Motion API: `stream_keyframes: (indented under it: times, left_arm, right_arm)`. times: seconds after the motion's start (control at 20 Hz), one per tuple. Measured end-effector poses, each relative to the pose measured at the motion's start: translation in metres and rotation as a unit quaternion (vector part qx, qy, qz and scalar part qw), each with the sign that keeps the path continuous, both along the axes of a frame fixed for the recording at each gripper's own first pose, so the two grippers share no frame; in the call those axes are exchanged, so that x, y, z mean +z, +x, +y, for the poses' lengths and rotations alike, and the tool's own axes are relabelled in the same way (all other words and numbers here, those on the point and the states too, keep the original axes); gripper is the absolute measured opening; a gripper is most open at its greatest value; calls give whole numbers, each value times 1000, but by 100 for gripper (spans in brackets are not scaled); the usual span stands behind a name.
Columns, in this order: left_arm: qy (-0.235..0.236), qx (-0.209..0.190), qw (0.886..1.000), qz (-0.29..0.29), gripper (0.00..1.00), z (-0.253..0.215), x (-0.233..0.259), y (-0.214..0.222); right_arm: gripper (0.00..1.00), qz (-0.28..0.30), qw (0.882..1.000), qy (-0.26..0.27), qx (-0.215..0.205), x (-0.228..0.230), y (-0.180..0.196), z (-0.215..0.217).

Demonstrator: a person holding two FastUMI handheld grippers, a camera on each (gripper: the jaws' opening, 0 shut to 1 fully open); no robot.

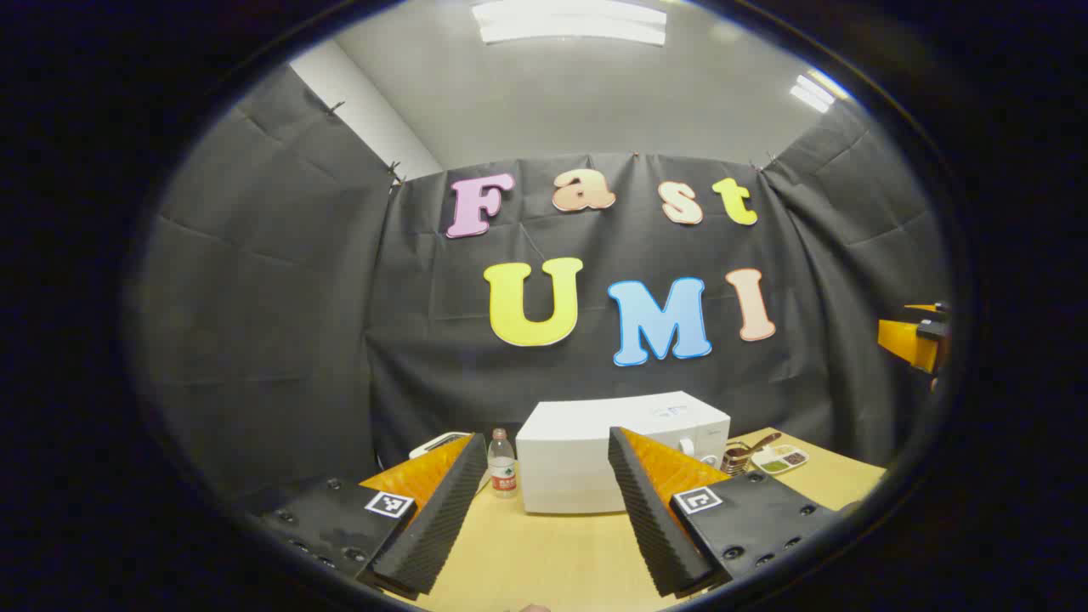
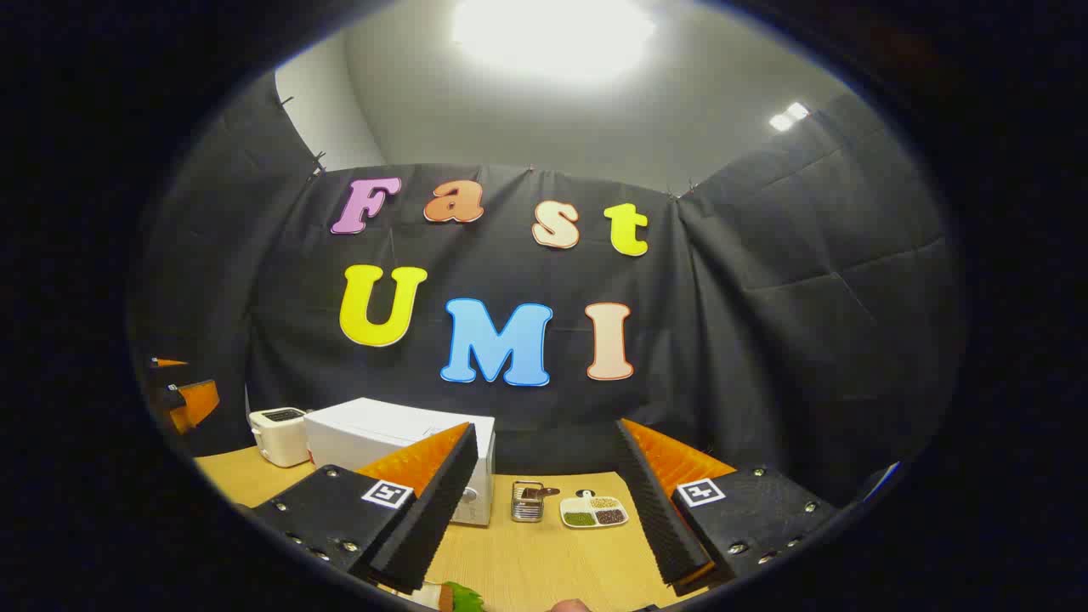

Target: Open the microwave oven with the left hand, put the food in, and close the microwave oven.

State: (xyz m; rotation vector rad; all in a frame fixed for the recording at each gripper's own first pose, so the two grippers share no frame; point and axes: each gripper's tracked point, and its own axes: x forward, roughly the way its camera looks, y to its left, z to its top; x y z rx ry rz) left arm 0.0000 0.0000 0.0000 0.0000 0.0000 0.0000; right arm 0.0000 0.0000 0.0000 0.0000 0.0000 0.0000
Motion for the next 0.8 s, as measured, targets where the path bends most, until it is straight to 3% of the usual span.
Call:
stream_keyframes:
  times: [0.8]
  left_arm:
    - [16, -5, 1000, -16, 95, -40, 18, -4]
  right_arm:
    - [97, 8, 1000, 20, 15, -8, 8, -23]
